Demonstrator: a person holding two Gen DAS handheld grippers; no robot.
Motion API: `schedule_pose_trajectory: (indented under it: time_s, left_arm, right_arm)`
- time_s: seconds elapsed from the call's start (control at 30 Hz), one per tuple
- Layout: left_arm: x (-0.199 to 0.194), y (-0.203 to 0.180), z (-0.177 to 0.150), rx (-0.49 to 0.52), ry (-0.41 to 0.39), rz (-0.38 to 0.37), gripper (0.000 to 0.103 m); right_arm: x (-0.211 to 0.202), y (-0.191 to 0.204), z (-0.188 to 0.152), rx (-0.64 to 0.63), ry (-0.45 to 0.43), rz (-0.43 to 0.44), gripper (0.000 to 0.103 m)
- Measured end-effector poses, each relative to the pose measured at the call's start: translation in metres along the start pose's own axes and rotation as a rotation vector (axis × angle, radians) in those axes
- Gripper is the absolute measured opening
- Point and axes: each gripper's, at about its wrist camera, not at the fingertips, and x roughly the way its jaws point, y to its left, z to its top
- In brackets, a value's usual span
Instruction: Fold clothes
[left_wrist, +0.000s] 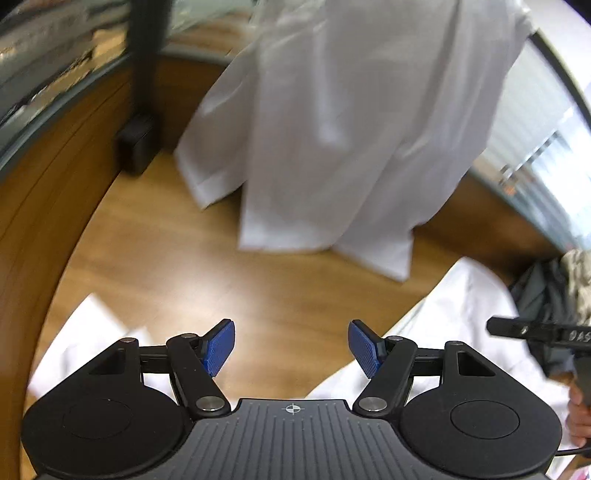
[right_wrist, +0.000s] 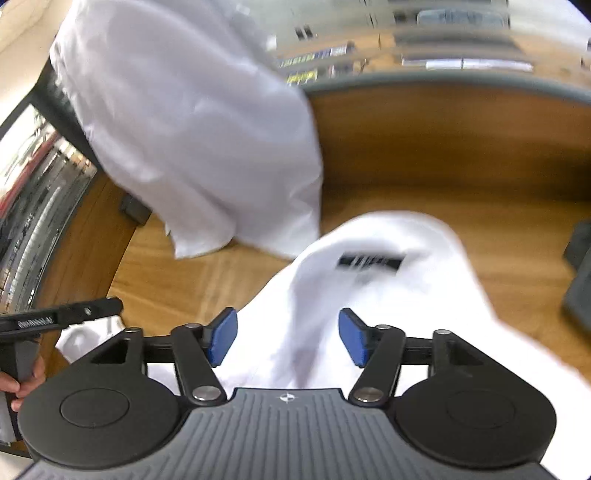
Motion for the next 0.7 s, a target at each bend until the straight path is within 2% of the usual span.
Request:
schedule_pose_trajectory:
  time_s: [0.13,0.27,0.3,0.33,0.37,0.4,0.5,0.6,0.7]
  left_arm:
    - [0.005,0.004,-0.012,0.029,0.053,0.008,0.07]
    - [0.001,0.003,-0.023,0.024,0.073,-0.063,0.067]
    - [0.001,0.002,-0.026,0.021,0.082,-0.078,0.064]
    - [0.0,0.002,-0.028,0.017,0.091,-0.094,0.06]
    - [0.0,0.0,-0.03,0.017,0.101,-0.1,0.059]
    - [-0.001,-0.002,-0.033,0.019,0.108,-0.104,0.058]
    - [-0.005,-0.003,-0.043,0.027,0.122,-0.123,0.058]
    - [-0.013,-0.006,-0.053,0.056,0.098,-0.113,0.064]
    - [-0.013,-0.006,-0.054,0.074,0.065,-0.107,0.069]
  right_arm:
    - [0.025,0.014,-0.015,0.063,0.042,0.026,0.07]
    - [0.047,0.014,-0.021,0.143,0.061,0.045,0.07]
    - [0.05,0.013,-0.023,0.157,0.06,0.05,0.066]
    - [0.053,0.012,-0.024,0.17,0.06,0.055,0.05]
    - [0.052,0.01,-0.025,0.177,0.057,0.052,0.038]
    - [0.052,0.008,-0.026,0.183,0.054,0.049,0.016]
    - [0.045,-0.002,-0.031,0.206,0.023,0.051,0.01]
    - [0.029,-0.009,-0.037,0.2,0.003,0.013,0.004]
    - [0.016,-0.007,-0.044,0.148,-0.009,-0.025,0.009]
